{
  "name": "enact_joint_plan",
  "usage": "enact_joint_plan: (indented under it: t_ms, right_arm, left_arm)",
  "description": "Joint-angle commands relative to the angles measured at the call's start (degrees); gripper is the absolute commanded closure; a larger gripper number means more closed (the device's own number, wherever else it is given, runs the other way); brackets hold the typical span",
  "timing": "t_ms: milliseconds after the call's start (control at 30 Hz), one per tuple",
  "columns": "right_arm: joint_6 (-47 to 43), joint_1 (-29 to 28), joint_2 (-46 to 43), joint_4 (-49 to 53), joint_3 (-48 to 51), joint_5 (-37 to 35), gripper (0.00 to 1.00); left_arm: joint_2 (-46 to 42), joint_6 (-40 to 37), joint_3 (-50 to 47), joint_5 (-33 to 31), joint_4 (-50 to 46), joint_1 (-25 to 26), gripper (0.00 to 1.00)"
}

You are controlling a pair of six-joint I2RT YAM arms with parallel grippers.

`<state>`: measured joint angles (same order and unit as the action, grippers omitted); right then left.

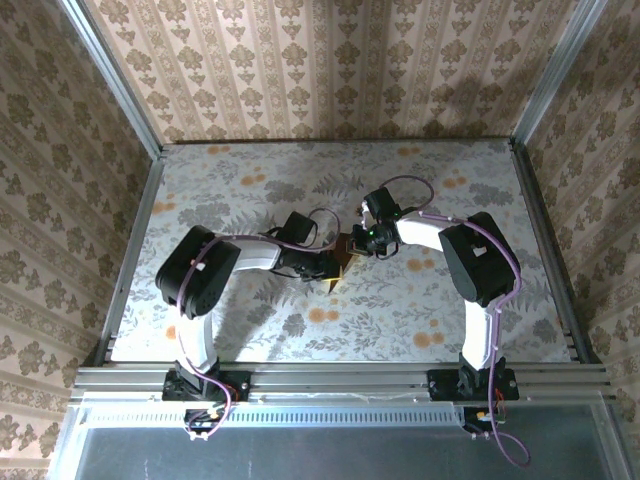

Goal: Fold a paper plane with a square sheet of paper (fold left side to right side)

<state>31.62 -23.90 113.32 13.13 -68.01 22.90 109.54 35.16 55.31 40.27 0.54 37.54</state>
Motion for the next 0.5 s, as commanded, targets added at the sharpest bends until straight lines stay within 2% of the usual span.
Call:
enact_joint_plan:
  t_ms: [0,167,467]
  right_arm:
    - [-1.25,-0.20,-0.67,5.27,-0.86,-1.36,1.00]
    - [0.12,0.28,-6.63,-1.47,0.24,3.24,1.00]
    - [2.91,0.19,-12.59,-9.42,8.44,7.40,1.00]
  left_arm:
    - [1.51,-0.42,-1.57,-1.14,-2.26,0.56,1.00]
    - [1.52,-2.84,-1.99,-5.53,-5.70,0.87,1.00]
    - [-1.27,-4.97,-6.88,-5.13,-4.05,0.23,1.00]
